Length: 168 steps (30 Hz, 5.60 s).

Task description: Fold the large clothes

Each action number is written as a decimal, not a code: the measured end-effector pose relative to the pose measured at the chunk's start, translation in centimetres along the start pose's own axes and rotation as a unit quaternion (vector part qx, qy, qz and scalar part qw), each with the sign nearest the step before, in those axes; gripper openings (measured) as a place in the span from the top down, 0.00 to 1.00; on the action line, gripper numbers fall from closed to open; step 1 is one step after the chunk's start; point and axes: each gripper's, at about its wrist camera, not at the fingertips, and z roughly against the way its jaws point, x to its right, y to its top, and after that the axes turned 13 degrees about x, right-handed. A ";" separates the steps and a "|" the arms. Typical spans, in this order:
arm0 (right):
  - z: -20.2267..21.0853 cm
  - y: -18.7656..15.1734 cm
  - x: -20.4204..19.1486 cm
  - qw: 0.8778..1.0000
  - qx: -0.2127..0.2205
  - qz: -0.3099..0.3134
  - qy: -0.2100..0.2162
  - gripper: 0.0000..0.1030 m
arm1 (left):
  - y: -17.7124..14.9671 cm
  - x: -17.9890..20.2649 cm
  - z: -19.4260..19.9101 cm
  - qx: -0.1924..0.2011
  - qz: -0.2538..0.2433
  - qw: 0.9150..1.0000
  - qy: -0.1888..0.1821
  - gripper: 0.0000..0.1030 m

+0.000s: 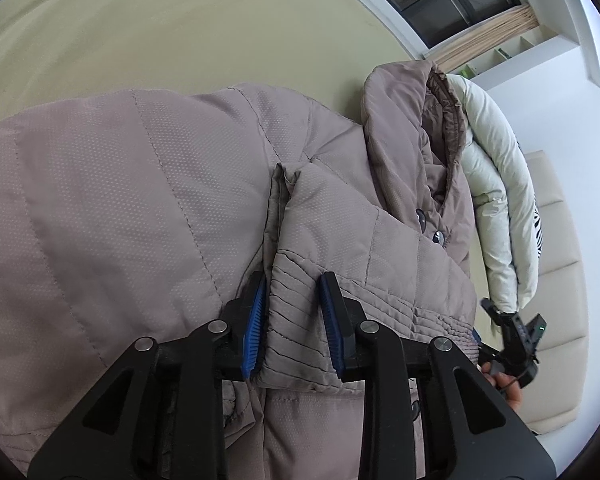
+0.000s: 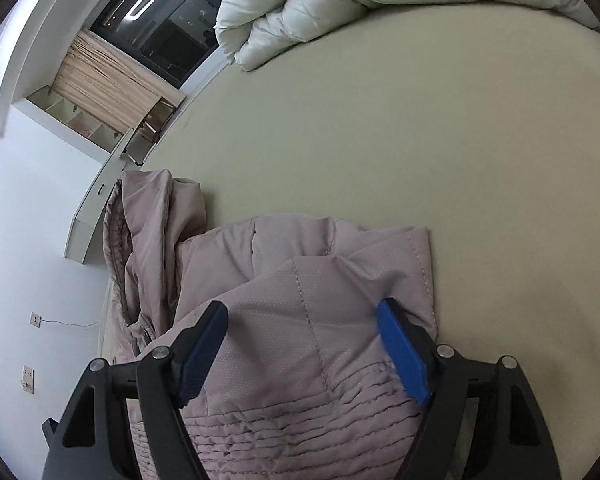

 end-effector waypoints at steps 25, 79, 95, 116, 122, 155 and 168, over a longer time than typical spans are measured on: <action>12.1 -9.4 -5.7 0.993 0.004 0.101 0.056 0.07 | -4.0 -12.1 23.5 0.140 0.076 0.986 0.053 0.38; 14.0 -19.1 -5.5 0.956 -0.186 -0.090 0.207 0.20 | -32.2 13.5 21.1 0.156 -0.417 0.893 0.068 0.84; 14.3 -13.9 2.9 0.965 -0.083 -0.181 0.169 0.20 | -20.9 25.2 14.3 0.154 -0.426 0.891 0.015 0.83; 4.2 -13.7 -5.3 0.963 -0.200 -0.089 0.156 0.20 | -19.6 14.2 22.3 0.109 -0.299 0.948 -0.012 0.10; 1.5 -14.5 -7.5 0.962 -0.234 -0.040 0.133 0.53 | -17.2 6.9 24.5 0.123 -0.237 0.963 0.040 0.10; 12.2 3.8 -15.0 0.968 0.003 -0.019 0.251 0.81 | -9.6 3.7 10.7 0.145 -0.226 0.947 0.178 0.70; 1.6 -3.6 3.4 0.987 -0.059 -0.125 0.080 0.64 | -10.5 4.2 11.3 0.104 -0.280 0.939 0.173 0.73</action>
